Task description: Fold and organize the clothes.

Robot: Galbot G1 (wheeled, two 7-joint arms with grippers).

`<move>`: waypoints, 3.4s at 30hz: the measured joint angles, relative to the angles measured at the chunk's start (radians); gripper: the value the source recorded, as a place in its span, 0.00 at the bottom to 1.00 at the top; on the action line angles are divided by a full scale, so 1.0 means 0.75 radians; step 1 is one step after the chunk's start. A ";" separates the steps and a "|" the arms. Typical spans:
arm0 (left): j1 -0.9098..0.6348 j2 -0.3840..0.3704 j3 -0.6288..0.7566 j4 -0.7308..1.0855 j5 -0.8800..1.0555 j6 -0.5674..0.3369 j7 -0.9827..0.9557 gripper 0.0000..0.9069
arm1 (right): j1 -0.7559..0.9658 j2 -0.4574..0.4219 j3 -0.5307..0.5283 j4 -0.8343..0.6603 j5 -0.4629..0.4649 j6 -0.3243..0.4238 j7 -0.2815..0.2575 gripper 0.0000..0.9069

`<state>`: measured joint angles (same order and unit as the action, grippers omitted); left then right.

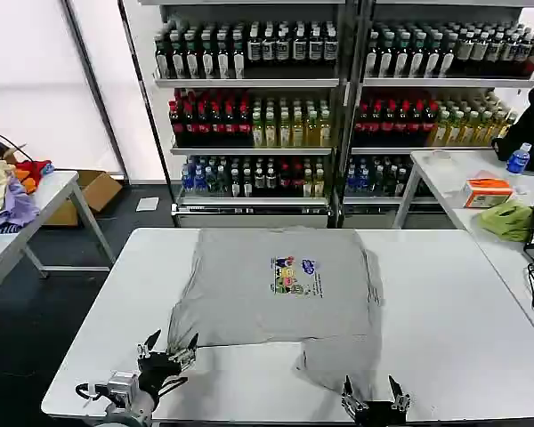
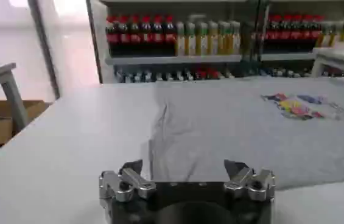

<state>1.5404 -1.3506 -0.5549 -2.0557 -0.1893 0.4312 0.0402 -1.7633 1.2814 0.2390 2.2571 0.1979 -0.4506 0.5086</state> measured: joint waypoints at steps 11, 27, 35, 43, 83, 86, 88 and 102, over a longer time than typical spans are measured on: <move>-0.021 0.007 -0.005 0.040 -0.019 0.031 0.003 0.79 | 0.006 0.015 -0.016 -0.041 -0.003 0.002 0.009 1.00; -0.011 0.013 0.015 0.055 -0.017 0.055 0.014 0.01 | -0.004 0.008 -0.030 -0.076 -0.005 0.037 0.015 0.00; -0.014 0.002 0.026 0.059 -0.007 0.063 0.020 0.01 | -0.003 -0.002 -0.021 -0.087 -0.005 0.056 0.009 0.00; -0.031 -0.005 0.025 0.078 -0.011 0.061 0.015 0.00 | -0.001 -0.007 -0.010 -0.085 -0.002 0.076 -0.007 0.00; -0.382 0.014 0.120 0.201 -0.194 -0.084 -0.056 0.00 | 0.634 0.013 0.228 -0.302 0.050 0.057 -0.270 0.00; -0.432 0.015 0.127 0.256 -0.203 -0.086 -0.058 0.00 | 0.698 0.010 0.218 -0.367 0.057 0.046 -0.281 0.00; -0.464 0.018 0.134 0.293 -0.208 -0.087 -0.060 0.00 | 0.741 0.012 0.207 -0.410 0.059 0.037 -0.288 0.00; -0.654 0.031 0.178 0.517 -0.220 -0.089 -0.065 0.24 | 0.983 0.023 0.125 -0.637 0.059 -0.006 -0.318 0.07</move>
<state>1.0498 -1.3277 -0.4216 -1.6678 -0.3543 0.3646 -0.0083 -1.0259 1.2986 0.3327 1.7791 0.2418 -0.4552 0.2698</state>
